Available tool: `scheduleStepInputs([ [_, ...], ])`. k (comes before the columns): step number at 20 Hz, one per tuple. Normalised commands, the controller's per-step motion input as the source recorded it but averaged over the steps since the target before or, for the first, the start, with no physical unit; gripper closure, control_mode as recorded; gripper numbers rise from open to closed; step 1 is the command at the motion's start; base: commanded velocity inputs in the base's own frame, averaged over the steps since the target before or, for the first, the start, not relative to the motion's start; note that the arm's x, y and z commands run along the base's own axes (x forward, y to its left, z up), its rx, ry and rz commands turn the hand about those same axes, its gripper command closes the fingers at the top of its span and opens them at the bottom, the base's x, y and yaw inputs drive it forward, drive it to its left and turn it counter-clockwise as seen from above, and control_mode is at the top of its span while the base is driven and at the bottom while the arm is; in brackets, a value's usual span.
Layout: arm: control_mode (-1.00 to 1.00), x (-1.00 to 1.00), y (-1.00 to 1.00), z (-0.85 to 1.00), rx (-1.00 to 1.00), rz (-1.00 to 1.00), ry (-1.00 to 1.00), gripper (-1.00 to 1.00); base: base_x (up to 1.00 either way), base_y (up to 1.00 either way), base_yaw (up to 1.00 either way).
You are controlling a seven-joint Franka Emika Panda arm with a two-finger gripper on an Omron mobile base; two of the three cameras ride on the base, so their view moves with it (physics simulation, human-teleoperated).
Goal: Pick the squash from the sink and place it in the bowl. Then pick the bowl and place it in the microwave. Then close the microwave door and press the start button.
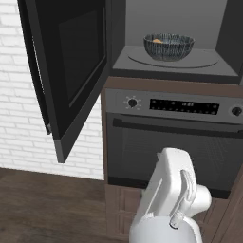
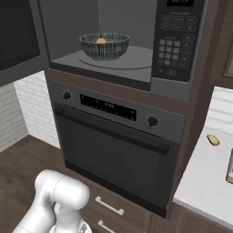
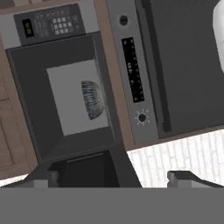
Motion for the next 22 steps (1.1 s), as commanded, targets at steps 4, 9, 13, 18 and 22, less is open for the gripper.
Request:
scheduleStepInputs([
  [4,-1.00,0.13,0.93,-0.49,-0.15,0.00,0.03,-1.00,0.00,0.00,0.00],
  [9,-1.00,0.25,0.79,-0.37,-0.12,0.00,0.03,-1.00,0.00,0.00,0.00],
  [13,-1.00,0.50,0.50,-0.25,-0.02,0.00,0.00,-1.00,0.00,0.00,0.00],
  [18,-1.00,0.69,0.78,-0.40,0.00,0.00,0.00,-1.00,0.00,0.00,0.00],
  [22,-1.00,0.89,0.84,-0.49,0.00,0.00,0.00,-1.00,0.00,0.00,0.00],
])
